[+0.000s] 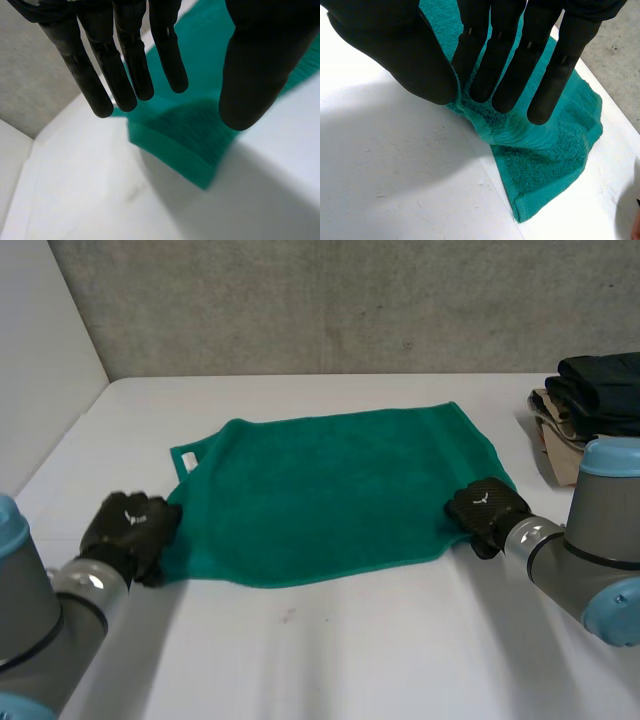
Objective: Fold the laundry.
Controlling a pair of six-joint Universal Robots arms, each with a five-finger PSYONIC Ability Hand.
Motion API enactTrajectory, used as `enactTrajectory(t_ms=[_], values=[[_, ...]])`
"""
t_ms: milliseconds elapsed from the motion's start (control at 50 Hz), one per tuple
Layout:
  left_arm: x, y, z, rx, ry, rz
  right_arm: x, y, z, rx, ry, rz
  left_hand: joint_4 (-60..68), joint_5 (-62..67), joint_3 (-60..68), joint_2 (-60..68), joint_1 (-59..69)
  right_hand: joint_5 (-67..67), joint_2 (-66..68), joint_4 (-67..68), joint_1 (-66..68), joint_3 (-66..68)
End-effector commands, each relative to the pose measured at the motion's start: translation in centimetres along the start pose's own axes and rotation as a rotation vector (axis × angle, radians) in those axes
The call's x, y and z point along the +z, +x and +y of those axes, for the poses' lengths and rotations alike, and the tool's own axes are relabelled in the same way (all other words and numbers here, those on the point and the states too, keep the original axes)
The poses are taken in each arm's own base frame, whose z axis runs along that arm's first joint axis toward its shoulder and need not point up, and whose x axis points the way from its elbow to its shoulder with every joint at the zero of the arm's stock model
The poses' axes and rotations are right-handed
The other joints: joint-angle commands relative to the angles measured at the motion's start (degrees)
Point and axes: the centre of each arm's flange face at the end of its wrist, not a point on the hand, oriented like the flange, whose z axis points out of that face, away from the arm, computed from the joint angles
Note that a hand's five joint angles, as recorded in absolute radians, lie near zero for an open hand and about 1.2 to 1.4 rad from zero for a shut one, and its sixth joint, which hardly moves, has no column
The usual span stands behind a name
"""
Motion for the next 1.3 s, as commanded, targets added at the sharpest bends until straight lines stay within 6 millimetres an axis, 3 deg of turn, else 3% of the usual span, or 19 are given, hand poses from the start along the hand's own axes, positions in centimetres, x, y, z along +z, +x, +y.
enactTrajectory(t_ms=[20, 240, 560, 660, 700, 740, 820, 880, 920, 960, 1000, 1020, 1060, 1200, 1300], values=[[-0.2, 0.3, 1.3, 0.019, -0.043, 0.013, 0.0, -0.1, 0.0, -0.002, -0.001, -0.002, 3.19, 3.45, 3.21, 3.15, 2.54, 12.52, 12.60, 11.37, 15.88, 11.87], [4.1, 1.1, 2.4, 0.026, -0.059, 0.030, -0.2, -0.6, 0.4, 0.002, -0.014, -0.017, -9.93, -9.67, -9.91, -9.97, -10.58, 12.52, 12.60, 11.37, 15.88, 11.87], [7.7, 1.4, 1.6, 0.036, 0.012, 0.014, -0.3, -0.7, 0.5, 0.002, -0.018, -0.018, -8.43, -8.17, -8.41, -8.47, -9.08, 12.52, 12.60, 11.37, 15.88, 11.87], [8.4, 2.0, 2.1, 0.039, -0.006, 0.032, -0.2, -0.6, 0.5, -0.001, -0.018, -0.016, 4.81, 5.08, 4.84, 4.78, 4.17, 12.52, 12.60, 11.37, 15.88, 11.87], [8.5, 2.2, 2.4, 0.038, -0.012, 0.037, -0.2, -0.5, 0.5, -0.001, -0.015, -0.014, 22.06, 22.33, 22.09, 22.03, 21.42, 12.52, 12.60, 11.37, 15.88, 11.87], [8.4, 2.2, 2.4, 0.038, -0.013, 0.038, -0.2, -0.5, 0.4, -0.002, -0.014, -0.011, 36.06, 36.33, 36.09, 36.03, 35.42, 12.52, 12.60, 11.37, 15.88, 11.87], [8.0, 2.0, 2.0, 0.041, -0.014, 0.033, -0.1, 0.0, 0.4, -0.013, -0.023, 0.009, 36.12, 36.39, 36.14, 36.09, 35.48, 12.52, 12.60, 11.37, 15.88, 11.87], [5.9, 1.0, -0.9, 0.028, 0.049, 0.016, -0.5, 0.5, -0.5, -0.024, -0.009, 0.034, 36.12, 36.39, 36.14, 36.09, 35.48, 12.52, 12.60, 11.37, 15.88, 11.87], [3.6, -0.1, -3.3, 0.027, 0.110, -0.004, -1.6, 2.2, -2.3, -0.035, 0.040, 0.089, 36.12, 36.39, 36.14, 36.09, 35.48, 12.52, 12.60, 11.37, 15.88, 11.87], [2.5, -0.6, -4.3, 0.026, 0.139, -0.016, -2.4, 3.2, -3.5, -0.033, 0.068, 0.121, 36.12, 36.39, 36.14, 36.09, 35.48, 12.52, 12.60, 11.37, 15.88, 11.87], [1.5, -0.9, -5.2, 0.023, 0.164, -0.022, -3.2, 4.0, -4.5, -0.025, 0.081, 0.141, 36.12, 36.39, 36.14, 36.09, 35.48, -7.63, -7.55, -8.79, -4.28, -8.28], [1.2, -0.9, -5.4, 0.017, 0.171, -0.020, -3.2, 4.0, -4.6, -0.014, 0.074, 0.136, 36.12, 36.39, 36.14, 36.09, 35.48, -22.09, -22.01, -23.24, -18.73, -22.74], [0.8, -0.8, -5.6, 0.005, 0.183, -0.017, -3.1, 3.7, -4.1, 0.032, 0.048, 0.118, 36.12, 36.39, 36.14, 36.09, 35.48, -30.80, -30.72, -31.95, -27.44, -31.44], [0.4, -0.5, -6.3, -0.060, 0.210, 0.009, -2.9, 4.0, -3.0, 0.255, 0.013, 0.122, 36.12, 36.39, 36.14, 36.09, 35.48, -33.00, -32.92, -34.16, -29.65, -33.65], [0.5, -0.7, -6.8, -0.073, 0.226, 0.003, -3.0, 6.1, -0.9, 0.368, -0.039, 0.160, 36.12, 36.39, 36.14, 36.09, 35.48, -35.17, -35.09, -36.33, -31.82, -35.82]])
